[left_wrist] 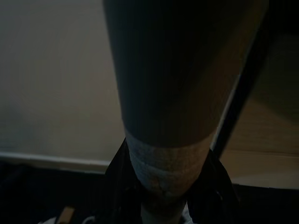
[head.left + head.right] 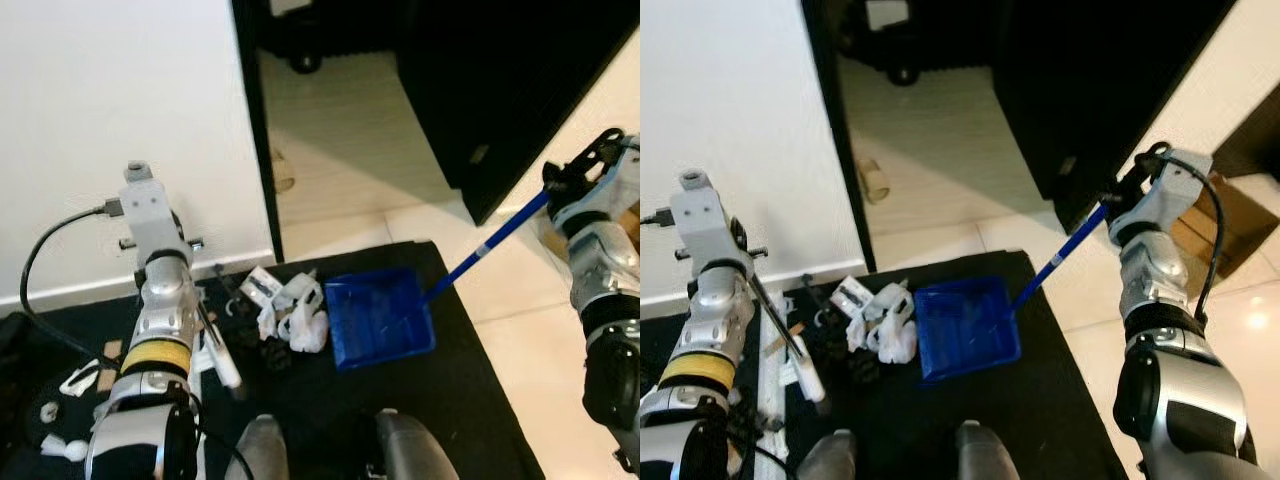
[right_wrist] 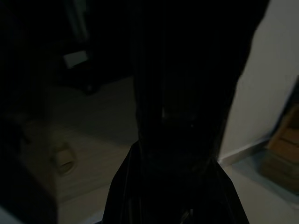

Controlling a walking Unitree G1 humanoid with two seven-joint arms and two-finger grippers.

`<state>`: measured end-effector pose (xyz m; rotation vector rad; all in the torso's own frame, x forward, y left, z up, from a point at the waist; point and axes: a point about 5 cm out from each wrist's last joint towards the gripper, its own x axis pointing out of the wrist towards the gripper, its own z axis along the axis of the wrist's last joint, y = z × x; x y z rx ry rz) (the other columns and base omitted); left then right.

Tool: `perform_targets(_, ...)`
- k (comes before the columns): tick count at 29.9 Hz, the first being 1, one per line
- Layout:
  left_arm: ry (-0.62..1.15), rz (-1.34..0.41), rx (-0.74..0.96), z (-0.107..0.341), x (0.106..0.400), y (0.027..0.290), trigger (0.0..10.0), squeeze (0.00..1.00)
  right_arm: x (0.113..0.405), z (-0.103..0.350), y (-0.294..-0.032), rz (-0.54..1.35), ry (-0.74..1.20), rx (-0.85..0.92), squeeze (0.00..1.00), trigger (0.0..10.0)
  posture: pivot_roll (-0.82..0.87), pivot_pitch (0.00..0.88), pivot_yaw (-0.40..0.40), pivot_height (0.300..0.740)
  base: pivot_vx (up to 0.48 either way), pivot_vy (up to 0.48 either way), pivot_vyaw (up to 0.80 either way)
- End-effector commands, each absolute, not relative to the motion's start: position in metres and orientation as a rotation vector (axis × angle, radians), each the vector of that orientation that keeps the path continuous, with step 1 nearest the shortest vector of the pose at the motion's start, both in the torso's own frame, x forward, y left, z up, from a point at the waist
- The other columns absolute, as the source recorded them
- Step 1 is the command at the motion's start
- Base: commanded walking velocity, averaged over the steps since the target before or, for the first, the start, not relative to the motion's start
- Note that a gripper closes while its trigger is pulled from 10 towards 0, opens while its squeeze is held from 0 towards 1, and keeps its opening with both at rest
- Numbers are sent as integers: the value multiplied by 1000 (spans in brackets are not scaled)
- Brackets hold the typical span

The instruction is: Sweep floor

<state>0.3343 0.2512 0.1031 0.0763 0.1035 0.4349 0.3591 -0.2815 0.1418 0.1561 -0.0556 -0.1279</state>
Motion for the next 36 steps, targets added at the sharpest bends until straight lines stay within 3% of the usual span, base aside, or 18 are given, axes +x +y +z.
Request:
perform_targets(1, 90, 448, 96, 106, 333, 260, 10000, 0, 360, 144, -281, -135, -68, 162, 0, 10000, 50, 128, -63, 740, 0, 0, 0)
perform_targets(14, -48, 368, 139, 134, 336, 283, 10000, 0, 357, 139, -287, -186, -25, 80, 0, 10000, 80, 268, -76, 740, 0, 0, 0)
perform_targets(19, -174, 255, 151, 159, 340, 279, 10000, 0, 359, 150, -296, -206, -52, 72, 0, 10000, 88, 327, -78, 740, 0, 0, 0)
perform_targets(28, -226, 170, 174, 173, 349, 274, 10000, 0, 364, 170, -302, -233, -110, 81, 0, 10000, 84, 373, -71, 740, 0, 0, 0)
perform_targets(36, -258, 71, 133, 180, 359, 262, 10000, 0, 364, 157, -283, -210, -126, 64, 0, 10000, 96, 430, -67, 740, 0, 0, 0)
